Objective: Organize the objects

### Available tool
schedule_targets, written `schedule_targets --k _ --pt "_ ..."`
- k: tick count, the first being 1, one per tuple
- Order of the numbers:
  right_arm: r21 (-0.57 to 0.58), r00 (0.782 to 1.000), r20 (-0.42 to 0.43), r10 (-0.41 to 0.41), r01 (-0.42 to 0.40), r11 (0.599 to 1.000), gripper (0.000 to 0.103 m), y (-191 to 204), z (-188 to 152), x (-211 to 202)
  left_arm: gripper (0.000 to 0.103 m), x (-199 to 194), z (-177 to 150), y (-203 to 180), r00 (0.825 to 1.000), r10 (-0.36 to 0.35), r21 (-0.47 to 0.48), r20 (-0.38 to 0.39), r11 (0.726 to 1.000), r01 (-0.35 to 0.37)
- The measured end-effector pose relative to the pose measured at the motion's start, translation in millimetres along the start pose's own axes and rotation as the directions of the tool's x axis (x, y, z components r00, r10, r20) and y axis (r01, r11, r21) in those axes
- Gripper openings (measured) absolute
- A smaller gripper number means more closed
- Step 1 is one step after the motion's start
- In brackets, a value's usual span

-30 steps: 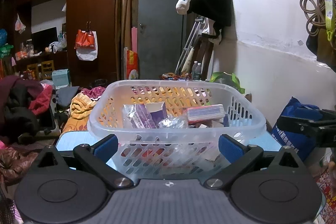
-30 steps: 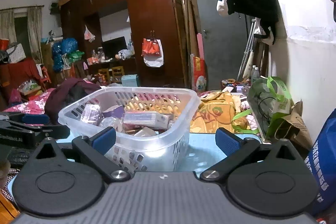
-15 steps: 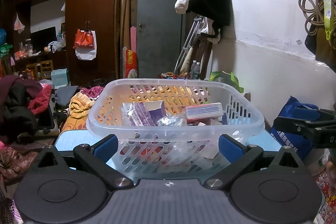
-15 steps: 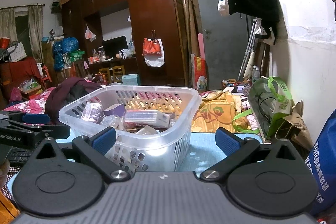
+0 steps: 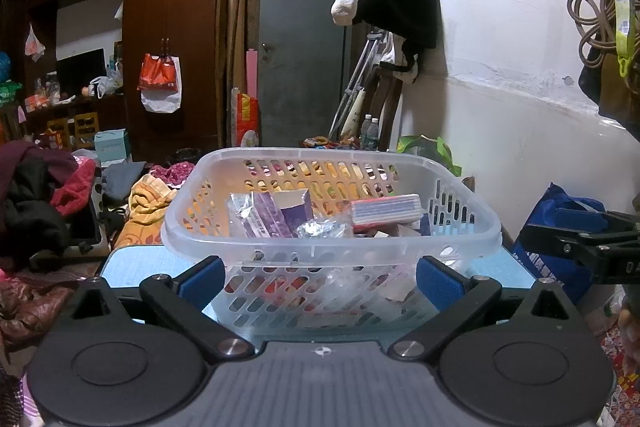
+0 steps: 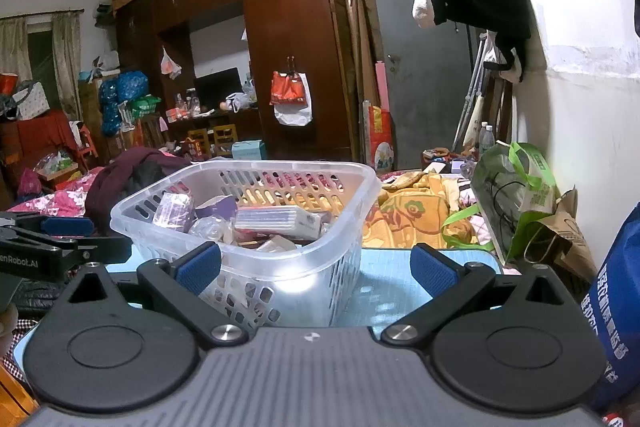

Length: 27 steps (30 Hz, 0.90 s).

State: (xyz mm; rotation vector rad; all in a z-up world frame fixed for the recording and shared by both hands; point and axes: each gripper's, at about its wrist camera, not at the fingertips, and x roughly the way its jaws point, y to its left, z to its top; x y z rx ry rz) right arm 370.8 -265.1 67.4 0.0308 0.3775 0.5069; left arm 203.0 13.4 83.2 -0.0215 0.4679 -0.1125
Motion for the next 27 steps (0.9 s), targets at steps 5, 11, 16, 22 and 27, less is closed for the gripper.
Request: schedule_targets --k 5,11,16,22,27 --pt "0.010 1.000 0.003 0.010 -0.010 1.000 0.103 -1.5 -2.6 -0.7 0.102 1.7 0.5 -2.2 1.000 0.001 0.004 -0.002 1.000 -0.001" --pt "0.012 1.000 0.004 0.009 -0.009 1.000 0.103 -2.3 -2.3 -0.7 0.102 2.5 -0.2 -2.7 1.000 0.003 0.001 0.000 1.000 -0.003" --pt "0.009 1.000 0.001 0.007 -0.007 1.000 0.103 -1.9 -2.3 -0.6 0.102 3.1 -1.4 -3.8 1.000 0.005 0.003 -0.002 1.000 -0.005" --pt "0.009 1.000 0.000 0.005 -0.005 1.000 0.103 -2.4 -1.5 -0.8 0.102 3.3 -0.4 -1.5 1.000 0.005 -0.002 -0.004 1.000 -0.005" --pt "0.008 1.000 -0.001 0.005 -0.005 1.000 0.103 -2.4 -1.5 -0.8 0.102 3.4 -0.1 -1.1 1.000 0.005 0.000 -0.004 1.000 -0.005"
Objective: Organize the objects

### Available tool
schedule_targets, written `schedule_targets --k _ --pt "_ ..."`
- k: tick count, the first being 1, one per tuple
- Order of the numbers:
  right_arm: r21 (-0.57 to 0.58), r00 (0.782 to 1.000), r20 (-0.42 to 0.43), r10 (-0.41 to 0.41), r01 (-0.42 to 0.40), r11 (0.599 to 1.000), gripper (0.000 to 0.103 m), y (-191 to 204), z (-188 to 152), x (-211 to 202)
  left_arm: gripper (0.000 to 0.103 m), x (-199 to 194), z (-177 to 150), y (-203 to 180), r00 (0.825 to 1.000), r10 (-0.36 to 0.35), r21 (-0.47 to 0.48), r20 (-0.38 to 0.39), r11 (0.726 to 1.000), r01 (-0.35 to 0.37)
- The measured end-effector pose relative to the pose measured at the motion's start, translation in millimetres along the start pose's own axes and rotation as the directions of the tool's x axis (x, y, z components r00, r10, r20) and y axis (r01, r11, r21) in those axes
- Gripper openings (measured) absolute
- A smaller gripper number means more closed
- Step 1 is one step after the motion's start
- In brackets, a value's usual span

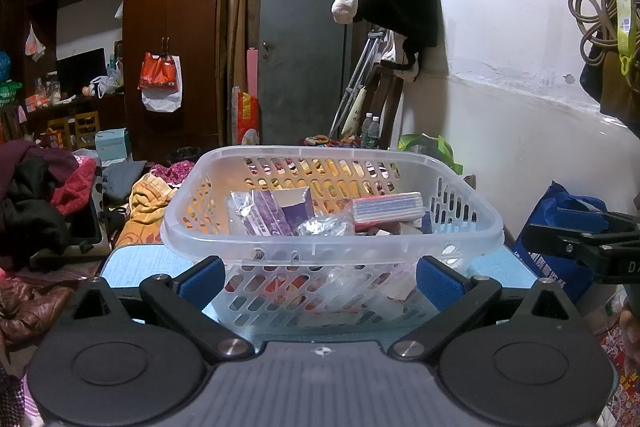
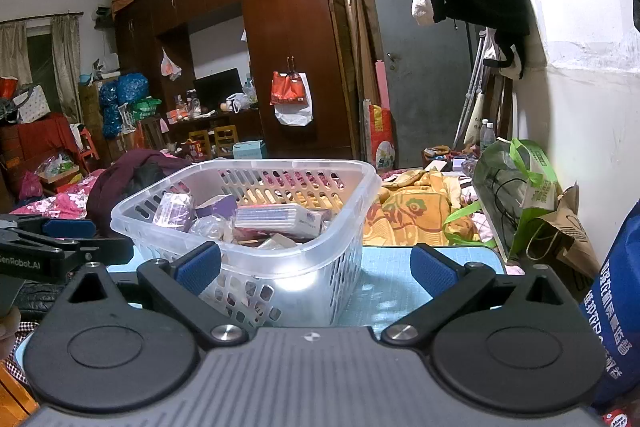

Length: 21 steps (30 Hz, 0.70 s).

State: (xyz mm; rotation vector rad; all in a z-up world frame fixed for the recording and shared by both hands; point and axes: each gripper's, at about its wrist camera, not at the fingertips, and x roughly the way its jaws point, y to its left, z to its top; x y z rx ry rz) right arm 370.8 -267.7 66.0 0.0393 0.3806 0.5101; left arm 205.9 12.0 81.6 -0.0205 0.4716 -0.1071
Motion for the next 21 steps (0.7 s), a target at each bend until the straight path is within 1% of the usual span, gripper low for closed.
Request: schedule_targets --k 10,17,21 --pt "0.002 1.000 -0.003 -0.002 0.002 1.000 0.103 0.2 0.0 1.1 0.102 2.8 0.4 0.8 1.000 -0.004 -0.003 -0.009 1.000 0.004" --pt "0.003 1.000 -0.005 -0.003 0.003 1.000 0.103 -1.3 -1.5 1.3 0.102 1.3 1.4 0.2 1.000 -0.009 -0.012 0.003 1.000 0.009" --pt "0.002 1.000 -0.005 -0.004 0.004 1.000 0.103 -1.1 -1.6 1.1 0.102 1.8 3.1 0.2 1.000 0.005 -0.015 0.006 1.000 -0.005"
